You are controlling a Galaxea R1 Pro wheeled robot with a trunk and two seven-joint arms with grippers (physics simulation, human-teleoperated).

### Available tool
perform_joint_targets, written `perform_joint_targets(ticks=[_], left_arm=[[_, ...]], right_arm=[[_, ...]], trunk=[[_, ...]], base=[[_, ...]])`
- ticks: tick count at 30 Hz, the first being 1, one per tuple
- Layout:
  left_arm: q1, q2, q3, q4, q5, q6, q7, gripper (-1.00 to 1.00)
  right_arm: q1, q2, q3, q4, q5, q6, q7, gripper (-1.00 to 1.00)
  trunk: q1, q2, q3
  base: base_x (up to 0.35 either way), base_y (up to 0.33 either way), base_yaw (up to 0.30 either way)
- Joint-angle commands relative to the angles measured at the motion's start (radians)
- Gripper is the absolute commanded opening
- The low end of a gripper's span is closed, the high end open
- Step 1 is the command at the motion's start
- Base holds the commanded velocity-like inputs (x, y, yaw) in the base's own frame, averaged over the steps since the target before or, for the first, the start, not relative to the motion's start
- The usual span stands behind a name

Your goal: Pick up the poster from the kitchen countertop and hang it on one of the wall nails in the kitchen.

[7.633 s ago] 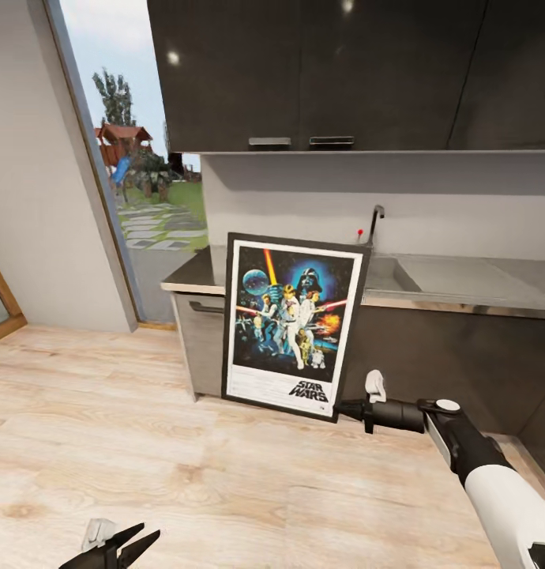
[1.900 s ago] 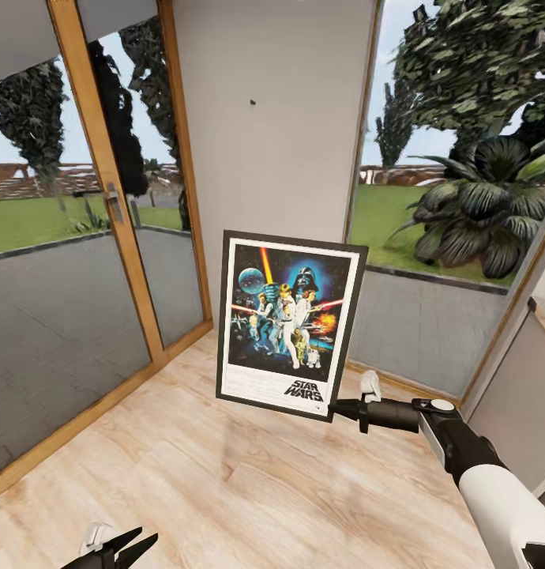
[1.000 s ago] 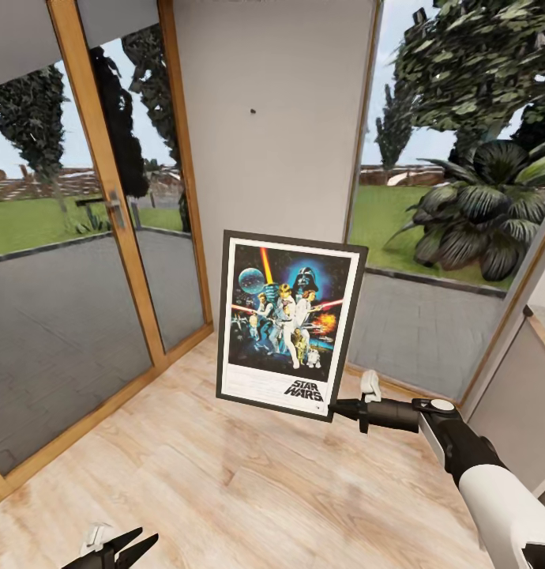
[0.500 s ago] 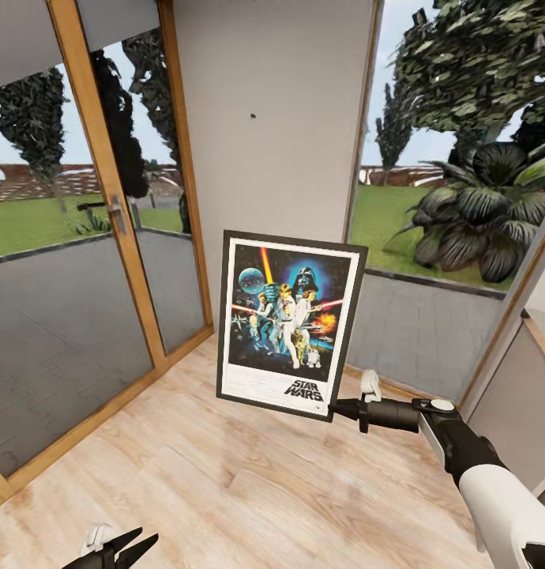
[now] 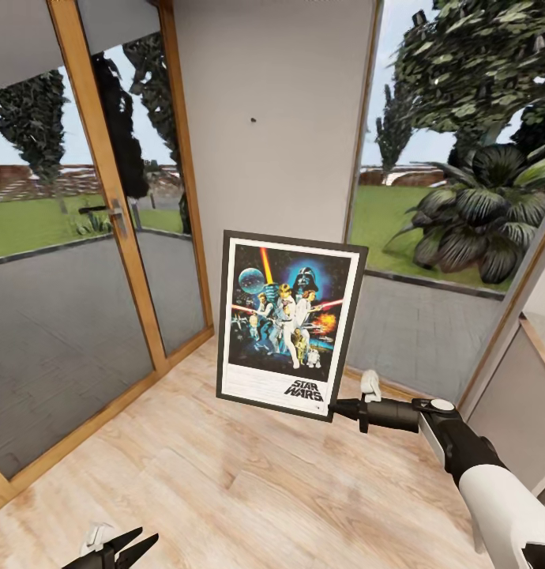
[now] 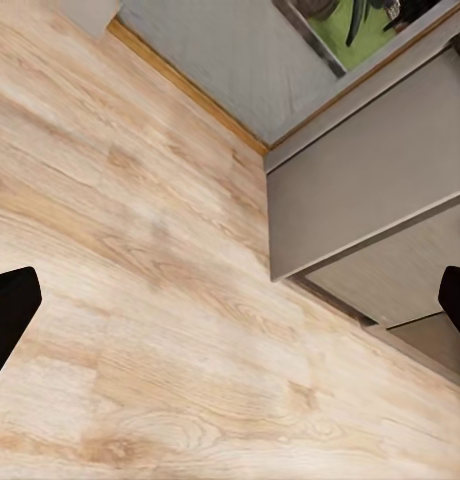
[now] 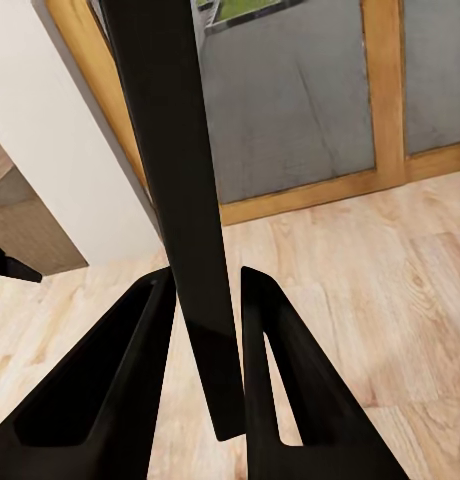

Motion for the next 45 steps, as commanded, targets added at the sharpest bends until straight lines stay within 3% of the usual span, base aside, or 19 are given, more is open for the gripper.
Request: perform_joint_targets(ticks=[1,45], left_arm=[[-0.001,0.001,-0.007,0.0,0.01,0.001,-0.001,1.0],[-0.001,0.001,-0.007,0.0,0.01,0.001,-0.001,1.0]], right_arm=[[-0.001,0.001,-0.005,-0.001,0.005,0.007,0.007,-1.0],[-0.001,0.001,-0.005,-0.001,0.005,0.007,0.007,-1.0]], trunk=[[-0.004,0.006,0.002],[-0.173,0.314,0.14]], base=[[0.0,0.0,0.0],[0.0,0.0,0.0]])
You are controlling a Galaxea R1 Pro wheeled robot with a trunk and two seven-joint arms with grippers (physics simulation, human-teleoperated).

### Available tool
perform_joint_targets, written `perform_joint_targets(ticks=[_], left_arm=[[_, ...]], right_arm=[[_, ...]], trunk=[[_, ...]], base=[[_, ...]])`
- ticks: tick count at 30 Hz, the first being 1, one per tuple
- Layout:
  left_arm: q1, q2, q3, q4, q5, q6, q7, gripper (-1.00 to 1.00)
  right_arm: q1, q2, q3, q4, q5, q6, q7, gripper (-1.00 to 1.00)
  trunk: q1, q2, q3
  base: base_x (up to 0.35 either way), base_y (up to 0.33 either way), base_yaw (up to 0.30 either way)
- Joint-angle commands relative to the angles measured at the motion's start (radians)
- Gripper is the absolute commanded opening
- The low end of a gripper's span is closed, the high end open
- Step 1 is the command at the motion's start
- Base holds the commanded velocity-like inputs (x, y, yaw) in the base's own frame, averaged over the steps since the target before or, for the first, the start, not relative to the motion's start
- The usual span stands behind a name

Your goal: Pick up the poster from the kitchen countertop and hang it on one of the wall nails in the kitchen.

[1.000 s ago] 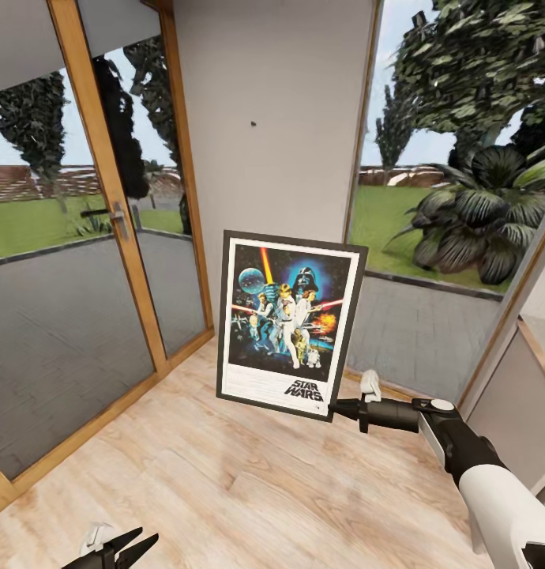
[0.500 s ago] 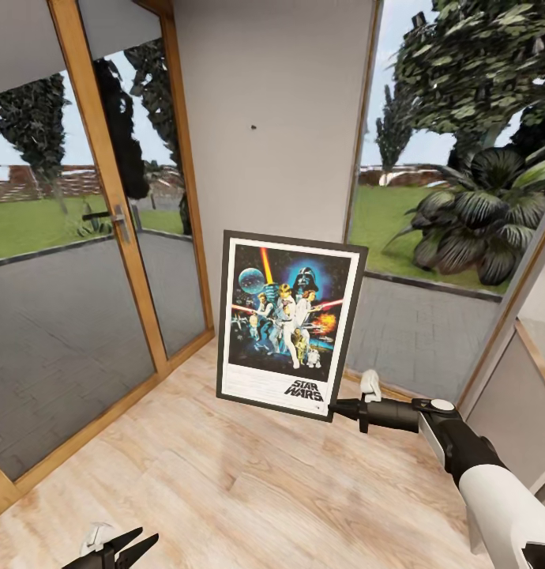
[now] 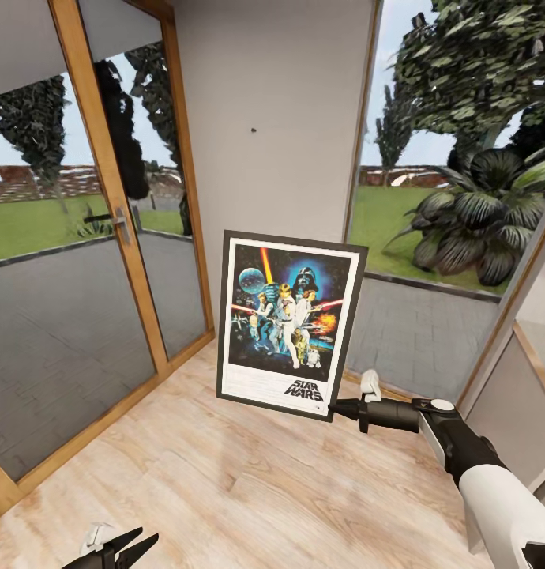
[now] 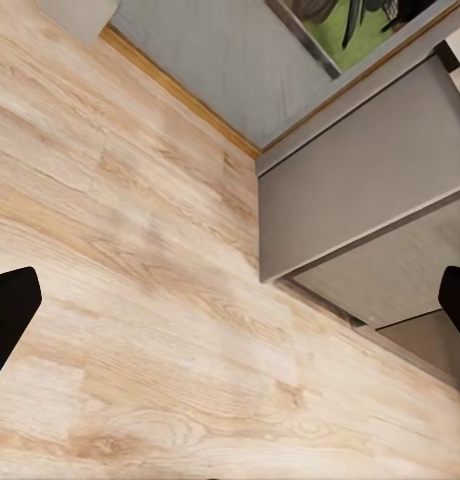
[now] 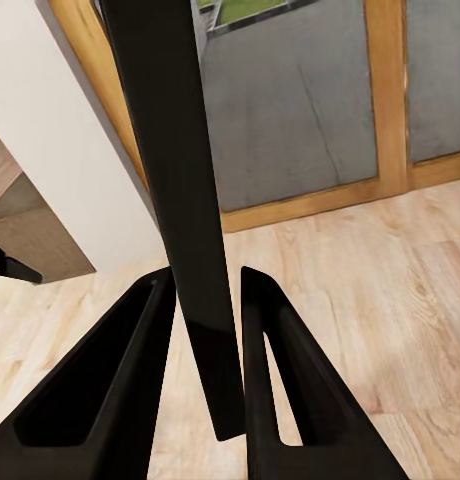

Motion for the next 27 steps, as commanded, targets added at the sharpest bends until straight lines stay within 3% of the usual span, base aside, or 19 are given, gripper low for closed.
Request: perform_joint_targets(ticks=[1,27], left_arm=[[-0.001,0.001,-0.007,0.0,0.01,0.001,-0.001,1.0],[-0.001,0.001,-0.007,0.0,0.01,0.002,-0.001,1.0]], right_arm=[[-0.001,0.001,-0.004,-0.001,0.005,0.007,0.007,-1.0],[-0.001,0.001,-0.004,-0.001,0.005,0.007,0.007,-1.0]], trunk=[[-0.004,0.006,0.002],[-0.103,0.188,0.083]], base=[[0.0,0.0,0.0],[0.0,0.0,0.0]])
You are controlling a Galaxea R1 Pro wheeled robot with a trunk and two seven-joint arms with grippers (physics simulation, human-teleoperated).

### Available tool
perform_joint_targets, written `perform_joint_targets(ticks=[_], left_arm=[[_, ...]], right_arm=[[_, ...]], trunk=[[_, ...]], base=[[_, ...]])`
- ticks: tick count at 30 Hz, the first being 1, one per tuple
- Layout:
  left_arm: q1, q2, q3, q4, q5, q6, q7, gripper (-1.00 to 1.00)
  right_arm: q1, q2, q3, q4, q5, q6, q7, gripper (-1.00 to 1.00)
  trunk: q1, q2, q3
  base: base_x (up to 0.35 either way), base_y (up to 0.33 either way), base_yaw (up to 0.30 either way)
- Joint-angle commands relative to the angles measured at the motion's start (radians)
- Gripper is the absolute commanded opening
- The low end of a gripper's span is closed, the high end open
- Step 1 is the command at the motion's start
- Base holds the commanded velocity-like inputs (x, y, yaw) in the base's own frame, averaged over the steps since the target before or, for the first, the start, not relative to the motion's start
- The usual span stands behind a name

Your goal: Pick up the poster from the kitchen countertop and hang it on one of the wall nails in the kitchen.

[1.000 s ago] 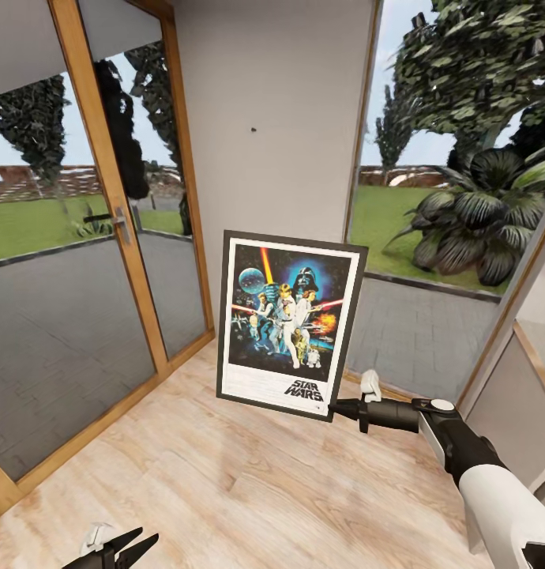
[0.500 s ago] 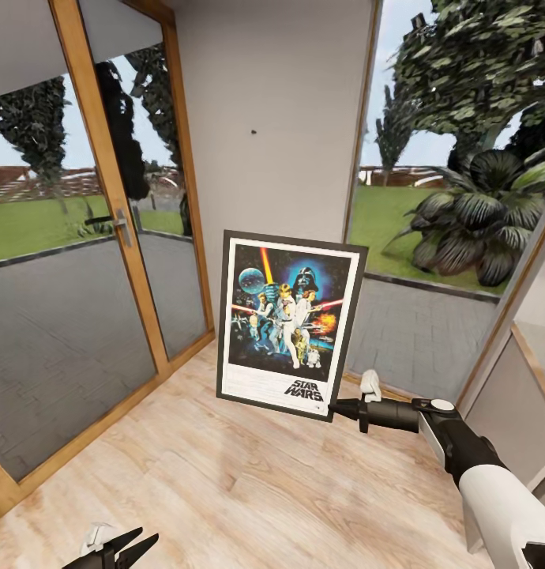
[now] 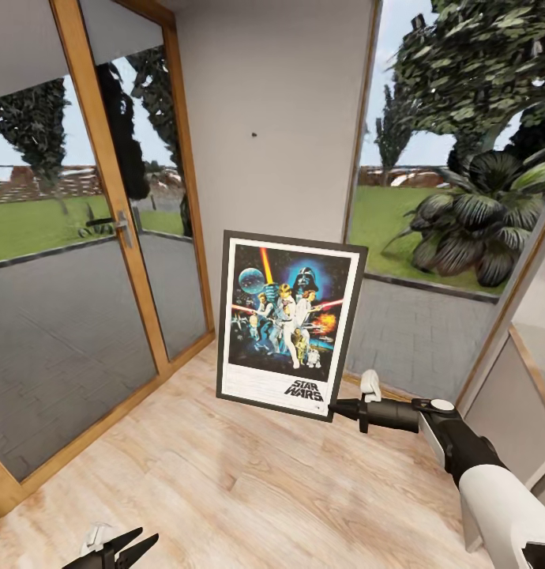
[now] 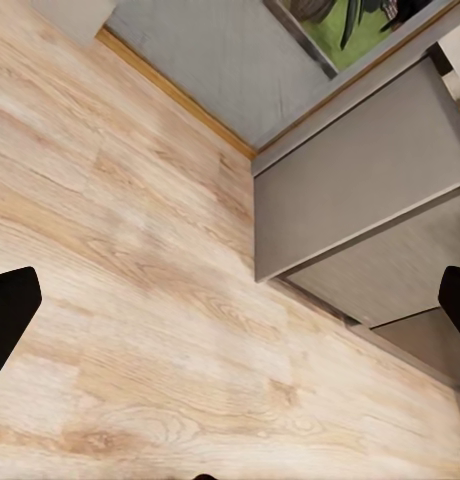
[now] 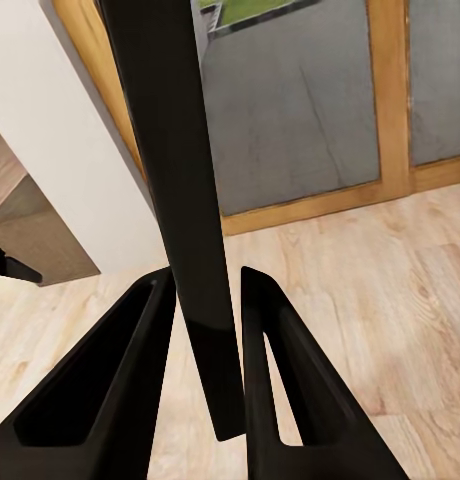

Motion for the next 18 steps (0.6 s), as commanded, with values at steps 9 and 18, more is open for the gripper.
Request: perform_joint_targets(ticks=[9,18], left_arm=[[-0.001,0.002,-0.007,0.0,0.01,0.001,-0.001,1.0],[-0.001,0.002,-0.007,0.0,0.01,0.001,-0.001,1.0]], right_arm=[[-0.001,0.001,-0.005,-0.001,0.005,0.007,0.007,-1.0],[-0.001,0.001,-0.005,-0.001,0.005,0.007,0.007,-1.0]], trunk=[[-0.034,0.061,0.026],[-0.046,0.082,0.036]], base=[[0.0,0.0,0.0],[0.0,0.0,0.0]])
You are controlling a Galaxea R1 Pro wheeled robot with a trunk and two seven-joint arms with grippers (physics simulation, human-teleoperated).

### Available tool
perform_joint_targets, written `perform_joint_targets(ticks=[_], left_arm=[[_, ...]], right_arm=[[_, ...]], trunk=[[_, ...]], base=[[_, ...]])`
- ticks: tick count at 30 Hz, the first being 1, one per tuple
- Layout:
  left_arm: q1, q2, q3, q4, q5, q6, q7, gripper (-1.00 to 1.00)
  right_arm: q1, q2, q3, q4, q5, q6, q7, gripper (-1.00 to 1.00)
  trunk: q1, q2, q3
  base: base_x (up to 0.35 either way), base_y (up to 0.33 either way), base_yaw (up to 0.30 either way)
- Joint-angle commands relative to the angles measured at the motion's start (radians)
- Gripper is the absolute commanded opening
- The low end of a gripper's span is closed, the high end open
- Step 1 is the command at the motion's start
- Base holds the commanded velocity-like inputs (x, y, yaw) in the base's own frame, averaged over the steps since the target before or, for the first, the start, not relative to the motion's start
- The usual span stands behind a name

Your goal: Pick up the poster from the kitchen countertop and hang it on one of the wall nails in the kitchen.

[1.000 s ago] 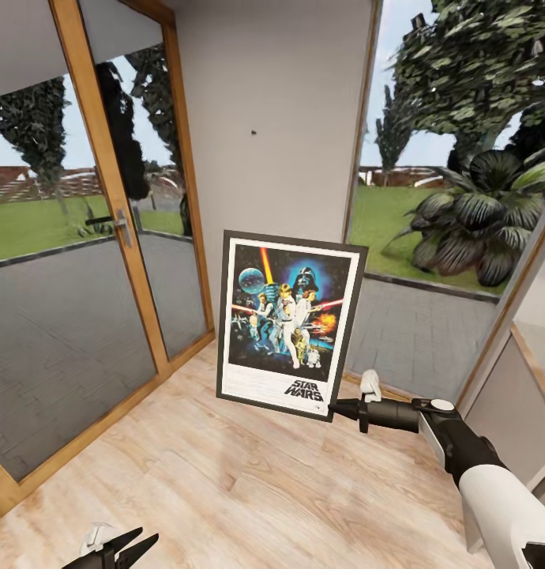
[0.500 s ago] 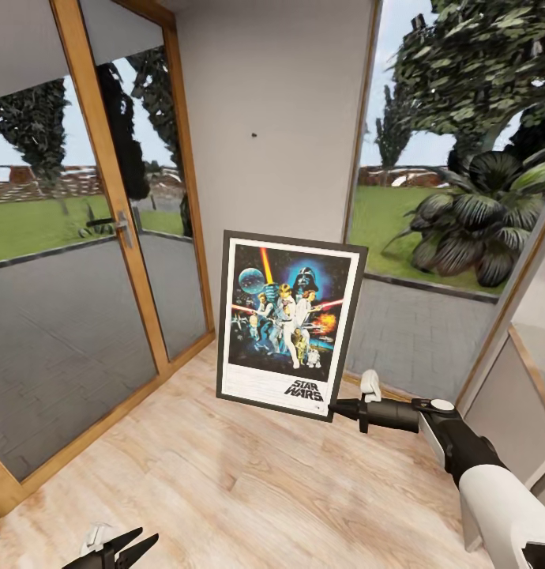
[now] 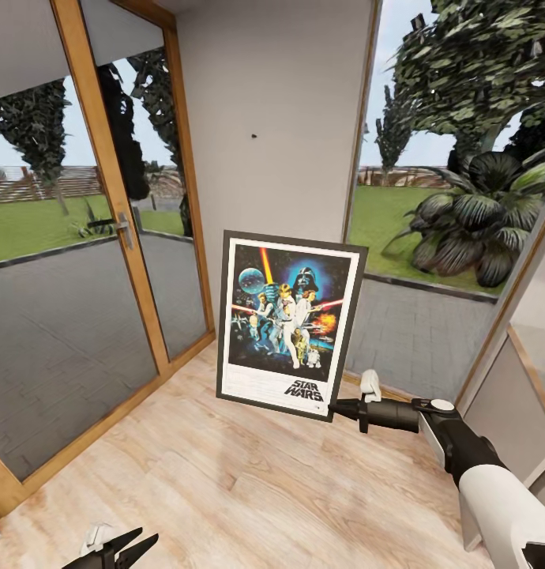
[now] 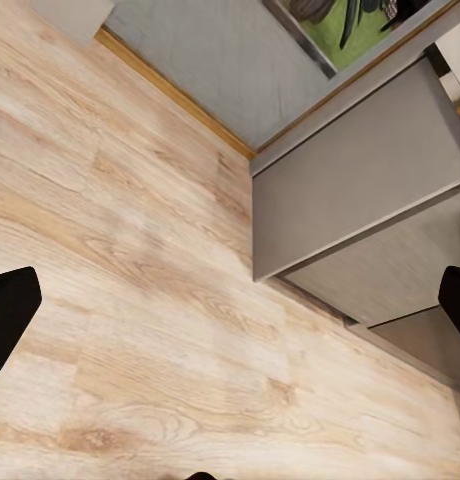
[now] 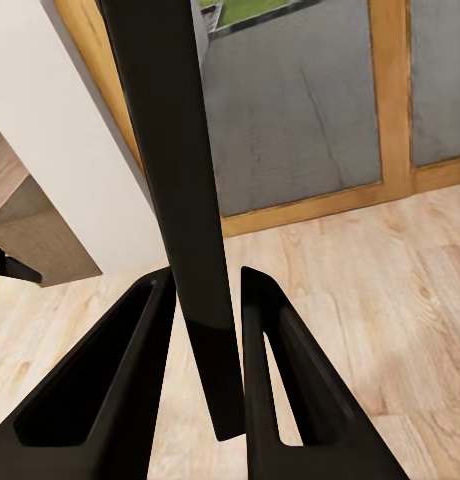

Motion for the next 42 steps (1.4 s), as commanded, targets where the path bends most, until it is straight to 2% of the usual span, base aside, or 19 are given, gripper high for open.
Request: perform_joint_targets(ticks=[1,25,35,36,37,39,42], left_arm=[[-0.001,0.001,-0.007,0.0,0.01,0.001,-0.001,1.0],[-0.001,0.001,-0.007,0.001,0.011,0.0,-0.002,1.0],[-0.001,0.001,-0.007,0.001,0.01,0.001,-0.001,1.0],[-0.001,0.001,-0.006,0.002,0.009,0.002,-0.001,1.0],[-0.001,0.001,-0.006,0.002,0.009,0.002,-0.001,1.0],[-0.001,0.001,-0.006,0.002,0.009,0.003,-0.001,1.0],[-0.001,0.002,-0.006,0.002,0.008,0.003,-0.001,1.0]], right_arm=[[-0.001,0.001,-0.005,-0.001,0.005,0.007,0.007,-1.0],[-0.001,0.001,-0.007,-0.001,0.0,0.007,0.007,-1.0],[-0.001,0.001,-0.006,-0.001,-0.002,0.008,0.003,-1.0],[-0.001,0.001,-0.003,-0.001,-0.003,0.009,-0.098,-1.0],[-0.001,0.005,-0.002,-0.01,-0.004,0.01,-0.14,-1.0],[-0.001,0.008,-0.002,-0.033,-0.004,0.013,-0.151,-1.0],[-0.001,0.022,-0.002,-0.129,0.001,0.043,-0.165,-1.0]], trunk=[[0.001,-0.002,-0.002],[0.001,-0.002,-0.002],[0.001,-0.002,-0.002],[0.001,-0.002,-0.002],[0.001,-0.002,-0.002],[0.001,-0.002,-0.002],[0.001,-0.002,-0.002]], base=[[0.0,0.0,0.0],[0.003,0.002,0.0],[0.199,0.166,0.0],[0.324,0.13,0.0],[0.325,0.126,0.0],[0.326,0.127,0.0],[0.326,0.131,0.0]])
